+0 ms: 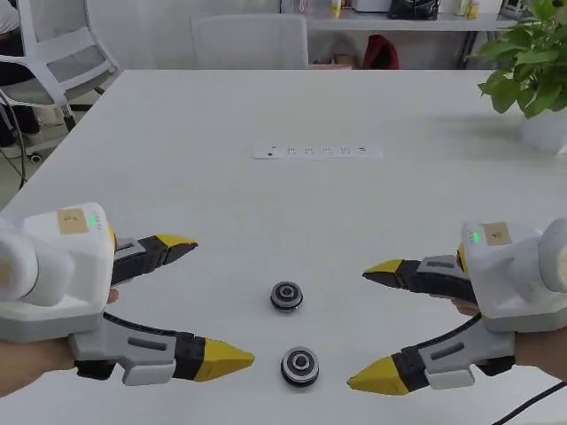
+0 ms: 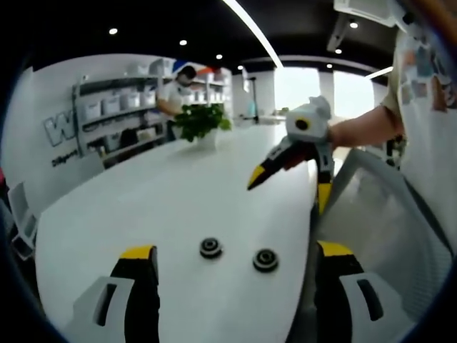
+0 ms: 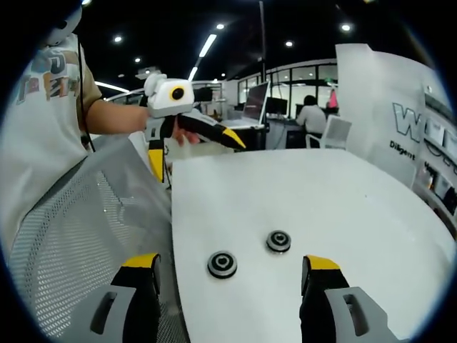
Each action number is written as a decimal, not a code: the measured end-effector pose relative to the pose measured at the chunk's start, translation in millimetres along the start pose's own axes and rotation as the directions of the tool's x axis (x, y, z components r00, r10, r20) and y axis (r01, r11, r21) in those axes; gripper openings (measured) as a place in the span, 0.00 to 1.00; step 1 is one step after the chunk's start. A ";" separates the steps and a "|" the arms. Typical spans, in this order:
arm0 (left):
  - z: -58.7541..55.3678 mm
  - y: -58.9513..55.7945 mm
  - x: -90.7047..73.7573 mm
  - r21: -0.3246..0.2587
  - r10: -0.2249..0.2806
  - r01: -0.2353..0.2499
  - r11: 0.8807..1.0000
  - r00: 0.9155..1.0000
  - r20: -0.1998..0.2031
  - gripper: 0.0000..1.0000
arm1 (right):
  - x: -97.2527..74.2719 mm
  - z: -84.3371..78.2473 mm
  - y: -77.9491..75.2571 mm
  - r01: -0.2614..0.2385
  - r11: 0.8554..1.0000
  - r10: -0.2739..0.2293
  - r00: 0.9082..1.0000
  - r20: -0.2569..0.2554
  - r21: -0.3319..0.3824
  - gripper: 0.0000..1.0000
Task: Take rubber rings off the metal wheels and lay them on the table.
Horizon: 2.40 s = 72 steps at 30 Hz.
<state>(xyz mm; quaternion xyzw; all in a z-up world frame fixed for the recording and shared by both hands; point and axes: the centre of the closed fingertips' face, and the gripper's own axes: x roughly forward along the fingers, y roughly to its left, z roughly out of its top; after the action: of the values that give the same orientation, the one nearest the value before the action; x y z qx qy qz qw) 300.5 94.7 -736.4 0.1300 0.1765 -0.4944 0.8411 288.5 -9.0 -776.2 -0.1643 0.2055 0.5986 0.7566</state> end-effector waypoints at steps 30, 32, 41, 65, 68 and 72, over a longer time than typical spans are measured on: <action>-22.7 -22.6 40.2 0.053 -0.151 0.155 0.986 0.985 -0.079 0.75 | 30.8 -20.9 3.9 -0.107 0.993 0.105 0.993 -0.053 -0.044 0.53; -26.0 -23.6 43.0 0.056 -0.158 0.164 0.985 0.983 -0.090 0.74 | 32.5 -23.1 2.2 -0.107 0.993 0.105 0.993 -0.052 -0.042 0.52; -35.6 -27.7 53.5 0.052 -0.191 0.198 0.979 0.975 -0.118 0.66 | 40.7 -34.7 1.6 -0.124 0.991 0.119 0.989 -0.084 -0.049 0.46; -56.1 -34.7 76.7 0.022 -0.245 0.252 0.967 0.954 -0.175 0.46 | 57.1 -47.1 6.9 -0.180 0.983 0.175 0.978 -0.111 -0.029 0.35; -57.2 -36.7 78.1 0.021 -0.250 0.258 0.966 0.951 -0.180 0.44 | 58.0 -48.4 7.6 -0.185 0.982 0.181 0.977 -0.114 -0.028 0.34; -61.1 -37.8 82.6 0.006 -0.257 0.263 0.965 0.948 -0.186 0.43 | 59.5 -52.9 9.1 -0.191 0.981 0.186 0.974 -0.130 -0.030 0.34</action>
<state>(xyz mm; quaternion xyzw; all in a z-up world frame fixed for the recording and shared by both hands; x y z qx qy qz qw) 294.1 35.8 -828.4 0.1635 0.2614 -0.5895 0.7466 285.4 16.8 -852.0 -0.1976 0.2552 0.6603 0.6781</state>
